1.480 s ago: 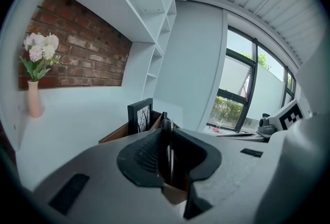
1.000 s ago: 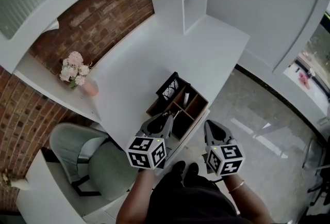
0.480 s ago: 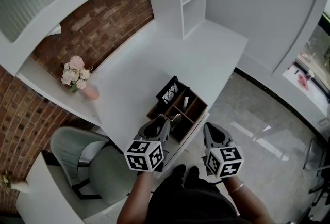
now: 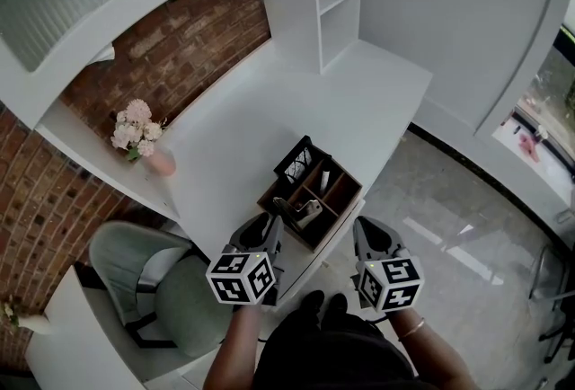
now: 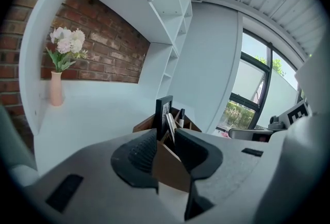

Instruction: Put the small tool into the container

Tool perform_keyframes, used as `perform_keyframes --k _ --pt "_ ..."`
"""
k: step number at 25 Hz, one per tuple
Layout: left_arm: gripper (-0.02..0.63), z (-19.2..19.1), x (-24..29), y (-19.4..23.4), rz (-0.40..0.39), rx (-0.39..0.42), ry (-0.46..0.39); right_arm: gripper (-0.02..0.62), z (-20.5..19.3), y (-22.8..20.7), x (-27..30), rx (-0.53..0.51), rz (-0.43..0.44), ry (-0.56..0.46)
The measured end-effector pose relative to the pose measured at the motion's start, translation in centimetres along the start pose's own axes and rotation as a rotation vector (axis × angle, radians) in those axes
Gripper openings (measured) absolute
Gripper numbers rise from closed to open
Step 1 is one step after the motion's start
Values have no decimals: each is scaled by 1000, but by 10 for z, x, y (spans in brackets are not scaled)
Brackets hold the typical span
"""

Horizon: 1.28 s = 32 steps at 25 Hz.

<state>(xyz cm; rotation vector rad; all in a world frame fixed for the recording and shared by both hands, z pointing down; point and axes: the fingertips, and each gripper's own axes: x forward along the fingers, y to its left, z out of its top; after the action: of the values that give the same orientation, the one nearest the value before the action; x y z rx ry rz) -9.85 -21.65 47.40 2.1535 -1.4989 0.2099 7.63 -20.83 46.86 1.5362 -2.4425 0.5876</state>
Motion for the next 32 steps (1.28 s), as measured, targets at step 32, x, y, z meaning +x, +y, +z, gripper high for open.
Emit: perform_keyframes --k 32 --pt "9 48 -28 -56 -8 178 -172 3 58 17 -36 -81 46 -166"
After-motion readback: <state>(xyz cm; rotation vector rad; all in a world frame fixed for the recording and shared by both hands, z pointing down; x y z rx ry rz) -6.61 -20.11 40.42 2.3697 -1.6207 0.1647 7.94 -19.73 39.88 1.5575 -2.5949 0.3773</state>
